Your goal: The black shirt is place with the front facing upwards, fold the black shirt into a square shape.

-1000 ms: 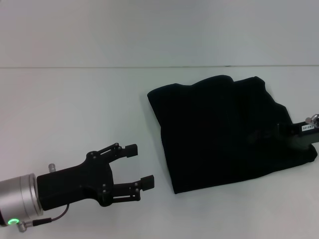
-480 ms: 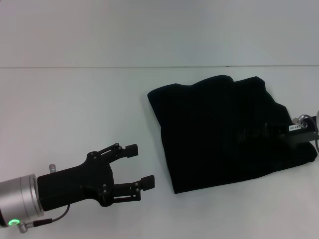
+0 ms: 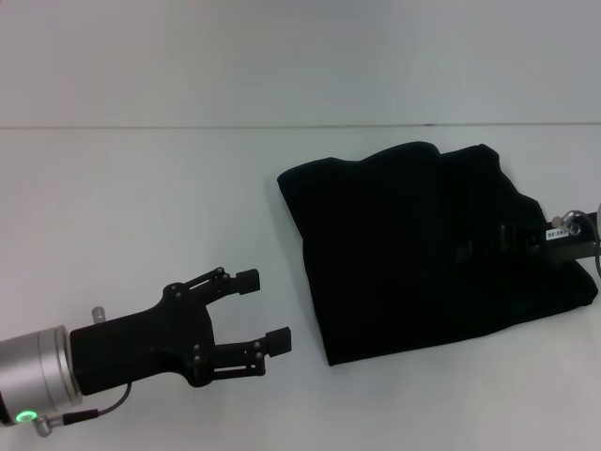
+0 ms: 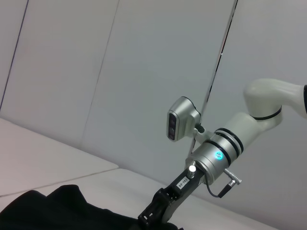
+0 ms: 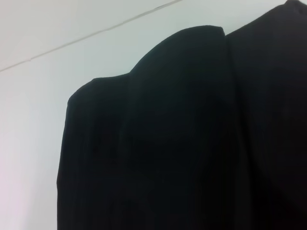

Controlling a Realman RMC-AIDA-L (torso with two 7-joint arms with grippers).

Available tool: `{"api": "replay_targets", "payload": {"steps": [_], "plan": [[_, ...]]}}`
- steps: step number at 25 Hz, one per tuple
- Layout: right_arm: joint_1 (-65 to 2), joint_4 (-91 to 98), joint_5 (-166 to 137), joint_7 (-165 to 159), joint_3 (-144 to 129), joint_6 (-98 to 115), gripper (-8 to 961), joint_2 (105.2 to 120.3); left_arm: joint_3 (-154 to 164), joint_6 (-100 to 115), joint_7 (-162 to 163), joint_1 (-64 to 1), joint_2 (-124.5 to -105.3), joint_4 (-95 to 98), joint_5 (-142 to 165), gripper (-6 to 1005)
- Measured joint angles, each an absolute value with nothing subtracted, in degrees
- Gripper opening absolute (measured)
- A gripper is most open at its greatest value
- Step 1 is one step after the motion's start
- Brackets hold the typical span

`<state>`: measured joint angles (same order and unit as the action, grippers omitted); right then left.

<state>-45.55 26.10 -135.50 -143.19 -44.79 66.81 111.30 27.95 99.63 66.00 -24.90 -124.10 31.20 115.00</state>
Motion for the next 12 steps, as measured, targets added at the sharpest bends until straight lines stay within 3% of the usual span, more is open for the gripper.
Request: {"api": "replay_targets", "payload": {"steps": [6, 9, 12], "plan": [[-45.85, 26.09, -135.5, -142.73, -44.94, 66.46, 364, 111.56, 27.95, 99.61, 66.0, -25.31, -124.08, 31.12, 114.96, 951], [-45.85, 26.01, -135.5, -142.34, -44.92, 65.97, 125, 111.76, 27.95, 99.6, 65.98, -25.39, -124.02, 31.07, 114.87, 951], [-45.87, 25.9, -135.51, -142.18, -44.87, 65.66, 101, 111.79, 28.06, 99.59, 65.93, -25.46, -124.01, 31.02, 114.44, 951]]}}
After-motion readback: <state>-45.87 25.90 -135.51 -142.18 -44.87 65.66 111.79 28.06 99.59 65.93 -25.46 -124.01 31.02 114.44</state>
